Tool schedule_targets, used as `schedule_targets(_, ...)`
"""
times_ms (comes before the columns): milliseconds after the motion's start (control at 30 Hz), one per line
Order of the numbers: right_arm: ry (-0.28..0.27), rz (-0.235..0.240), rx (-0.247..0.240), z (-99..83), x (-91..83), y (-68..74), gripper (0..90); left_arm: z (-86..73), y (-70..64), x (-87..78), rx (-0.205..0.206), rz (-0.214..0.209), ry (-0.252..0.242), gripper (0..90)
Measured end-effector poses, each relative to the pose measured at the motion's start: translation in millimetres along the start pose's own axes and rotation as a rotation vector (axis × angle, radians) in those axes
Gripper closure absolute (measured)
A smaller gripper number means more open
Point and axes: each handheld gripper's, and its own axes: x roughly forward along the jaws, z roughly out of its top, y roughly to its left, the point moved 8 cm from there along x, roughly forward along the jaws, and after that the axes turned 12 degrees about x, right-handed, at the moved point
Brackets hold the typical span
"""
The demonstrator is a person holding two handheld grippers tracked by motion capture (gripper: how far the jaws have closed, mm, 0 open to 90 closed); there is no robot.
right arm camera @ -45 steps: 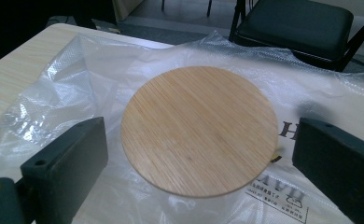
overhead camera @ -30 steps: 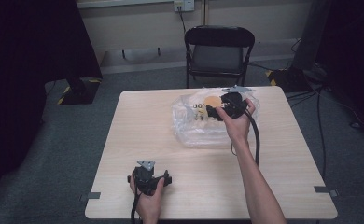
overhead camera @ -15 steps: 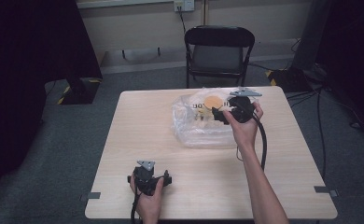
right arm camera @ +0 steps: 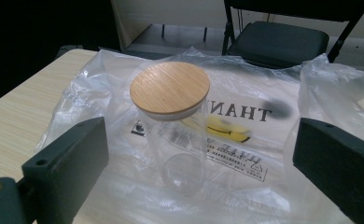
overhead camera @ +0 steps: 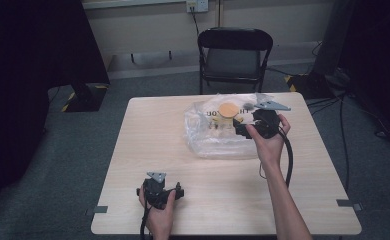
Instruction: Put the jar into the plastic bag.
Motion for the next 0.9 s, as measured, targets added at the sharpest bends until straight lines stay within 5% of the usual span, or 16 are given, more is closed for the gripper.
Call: schedule_targets(900,-0.03,-0.033,0.055,-42.2,-53.4,-26.0,2.5,-0.1,-0.3,-0.2,-0.005,0.004,0.0,0.0)
